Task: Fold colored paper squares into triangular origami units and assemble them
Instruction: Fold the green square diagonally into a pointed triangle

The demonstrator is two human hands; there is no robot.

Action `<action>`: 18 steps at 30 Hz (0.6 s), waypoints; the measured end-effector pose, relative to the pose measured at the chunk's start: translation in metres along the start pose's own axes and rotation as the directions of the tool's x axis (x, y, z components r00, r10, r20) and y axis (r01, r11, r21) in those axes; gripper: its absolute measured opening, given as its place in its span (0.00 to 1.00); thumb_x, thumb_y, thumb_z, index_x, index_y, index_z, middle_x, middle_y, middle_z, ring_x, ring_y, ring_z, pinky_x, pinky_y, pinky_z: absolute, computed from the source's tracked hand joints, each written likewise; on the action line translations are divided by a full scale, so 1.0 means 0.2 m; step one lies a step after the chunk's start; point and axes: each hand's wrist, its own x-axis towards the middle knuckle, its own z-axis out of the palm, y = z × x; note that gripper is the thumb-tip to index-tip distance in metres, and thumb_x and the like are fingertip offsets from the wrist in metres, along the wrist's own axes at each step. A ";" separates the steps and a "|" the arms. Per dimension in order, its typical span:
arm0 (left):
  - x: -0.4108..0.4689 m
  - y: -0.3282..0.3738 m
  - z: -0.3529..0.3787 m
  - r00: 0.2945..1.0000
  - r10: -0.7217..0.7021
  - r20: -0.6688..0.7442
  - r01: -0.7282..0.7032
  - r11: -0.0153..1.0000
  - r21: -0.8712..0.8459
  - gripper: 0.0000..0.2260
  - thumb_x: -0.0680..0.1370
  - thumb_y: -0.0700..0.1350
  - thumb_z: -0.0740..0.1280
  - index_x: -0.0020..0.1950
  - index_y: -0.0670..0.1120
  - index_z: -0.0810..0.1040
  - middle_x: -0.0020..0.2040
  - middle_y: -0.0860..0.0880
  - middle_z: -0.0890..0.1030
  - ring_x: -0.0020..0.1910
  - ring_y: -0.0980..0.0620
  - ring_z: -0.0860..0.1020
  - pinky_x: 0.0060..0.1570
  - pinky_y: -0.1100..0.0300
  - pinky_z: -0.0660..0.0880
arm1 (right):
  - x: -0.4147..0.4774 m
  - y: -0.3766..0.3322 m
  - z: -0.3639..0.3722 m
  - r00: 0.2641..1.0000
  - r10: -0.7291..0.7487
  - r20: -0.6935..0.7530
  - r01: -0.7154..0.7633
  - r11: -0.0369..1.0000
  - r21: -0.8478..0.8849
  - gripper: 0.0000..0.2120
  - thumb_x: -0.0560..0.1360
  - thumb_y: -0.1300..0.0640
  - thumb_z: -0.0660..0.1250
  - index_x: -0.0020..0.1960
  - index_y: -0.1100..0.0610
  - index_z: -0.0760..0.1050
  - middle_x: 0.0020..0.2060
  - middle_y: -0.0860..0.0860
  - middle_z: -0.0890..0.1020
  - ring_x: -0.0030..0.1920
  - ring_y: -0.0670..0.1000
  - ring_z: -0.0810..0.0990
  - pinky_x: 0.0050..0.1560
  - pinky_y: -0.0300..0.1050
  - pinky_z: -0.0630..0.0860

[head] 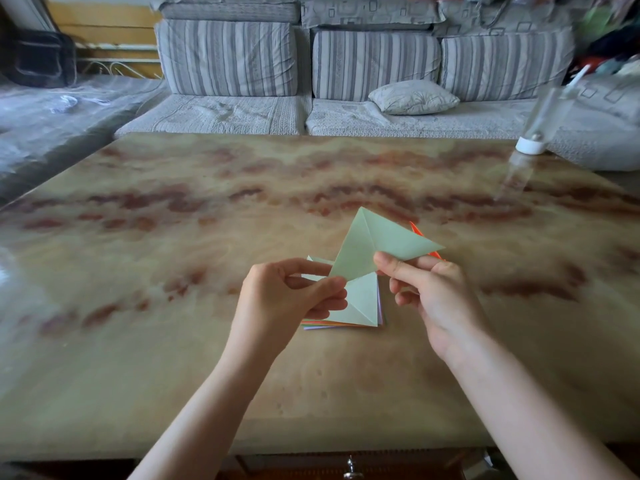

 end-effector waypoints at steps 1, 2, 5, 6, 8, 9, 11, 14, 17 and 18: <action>0.00 -0.01 -0.01 1.000 0.014 -0.015 -0.013 1.000 0.008 0.04 0.71 0.36 0.72 0.45 0.41 0.82 0.34 0.43 0.85 0.34 0.50 0.84 0.34 0.63 0.80 | 0.01 -0.01 -0.02 1.000 0.008 -0.023 -0.007 1.000 0.026 0.04 0.66 0.61 0.75 0.36 0.61 0.80 0.30 0.52 0.82 0.26 0.45 0.70 0.25 0.35 0.66; 0.00 -0.01 -0.03 0.999 0.023 -0.027 -0.023 1.000 0.011 0.05 0.72 0.35 0.72 0.47 0.41 0.82 0.34 0.43 0.85 0.34 0.49 0.84 0.35 0.63 0.80 | 0.03 -0.02 -0.04 0.998 0.018 -0.055 -0.015 0.998 0.061 0.04 0.66 0.61 0.75 0.35 0.60 0.80 0.29 0.51 0.82 0.25 0.45 0.70 0.24 0.34 0.66; 0.01 -0.02 -0.10 0.999 0.023 -0.048 -0.023 1.000 -0.005 0.07 0.73 0.35 0.70 0.49 0.42 0.82 0.36 0.43 0.85 0.35 0.49 0.84 0.36 0.63 0.80 | 0.06 -0.06 -0.11 0.993 0.027 -0.113 -0.015 0.994 0.104 0.05 0.66 0.61 0.74 0.36 0.58 0.79 0.28 0.50 0.82 0.25 0.44 0.71 0.23 0.33 0.66; 0.00 -0.01 -0.11 0.999 0.015 -0.042 -0.016 1.000 -0.012 0.06 0.73 0.35 0.70 0.49 0.41 0.82 0.36 0.44 0.85 0.35 0.50 0.84 0.35 0.63 0.80 | 0.06 -0.06 -0.12 0.994 0.029 -0.101 -0.019 0.995 0.099 0.04 0.66 0.61 0.74 0.36 0.58 0.79 0.28 0.50 0.82 0.25 0.44 0.71 0.23 0.33 0.66; 0.00 -0.01 -0.11 1.000 -0.001 -0.024 0.001 1.000 -0.020 0.06 0.73 0.36 0.70 0.49 0.41 0.81 0.36 0.44 0.85 0.35 0.50 0.84 0.34 0.64 0.80 | 0.05 -0.05 -0.12 0.998 0.045 -0.039 -0.042 0.996 0.077 0.04 0.65 0.61 0.74 0.37 0.59 0.80 0.29 0.50 0.82 0.25 0.44 0.71 0.22 0.33 0.66; 0.00 -0.02 -0.11 1.000 -0.009 -0.014 0.009 1.000 -0.023 0.07 0.73 0.36 0.70 0.50 0.42 0.81 0.36 0.44 0.85 0.35 0.50 0.84 0.34 0.64 0.80 | 0.04 -0.04 -0.11 0.999 0.054 0.002 -0.054 0.997 0.060 0.04 0.65 0.61 0.74 0.37 0.59 0.80 0.29 0.50 0.81 0.25 0.44 0.71 0.23 0.33 0.66; 0.00 -0.02 -0.09 1.000 -0.021 0.005 0.021 0.999 -0.034 0.08 0.74 0.39 0.69 0.52 0.42 0.81 0.37 0.44 0.85 0.36 0.49 0.85 0.36 0.62 0.81 | 0.03 -0.03 -0.09 0.995 0.062 0.083 -0.065 0.997 0.029 0.02 0.65 0.61 0.73 0.36 0.58 0.80 0.29 0.50 0.81 0.25 0.45 0.72 0.23 0.34 0.67; 0.00 -0.02 -0.06 0.999 -0.028 0.033 0.029 0.998 -0.049 0.11 0.75 0.47 0.67 0.53 0.42 0.80 0.42 0.46 0.86 0.41 0.50 0.85 0.40 0.60 0.81 | 0.01 -0.02 -0.07 0.976 0.089 0.200 -0.091 0.996 -0.001 0.03 0.66 0.60 0.72 0.39 0.58 0.80 0.31 0.50 0.81 0.25 0.45 0.75 0.25 0.35 0.70; 0.00 -0.01 -0.04 0.999 0.003 0.049 -0.001 1.000 -0.030 0.18 0.71 0.53 0.67 0.55 0.45 0.80 0.46 0.48 0.85 0.44 0.54 0.84 0.39 0.63 0.80 | -0.02 -0.02 -0.06 0.929 0.101 0.356 -0.094 0.995 -0.036 0.07 0.68 0.61 0.70 0.45 0.61 0.80 0.35 0.54 0.83 0.29 0.49 0.80 0.29 0.39 0.75; 0.01 0.00 -0.03 0.998 0.012 0.055 -0.010 0.999 -0.032 0.19 0.69 0.54 0.68 0.55 0.45 0.80 0.47 0.48 0.85 0.45 0.54 0.84 0.40 0.63 0.80 | -0.03 -0.02 -0.05 0.913 0.097 0.397 -0.078 0.995 -0.064 0.07 0.69 0.61 0.69 0.46 0.61 0.80 0.37 0.55 0.84 0.31 0.51 0.81 0.30 0.40 0.76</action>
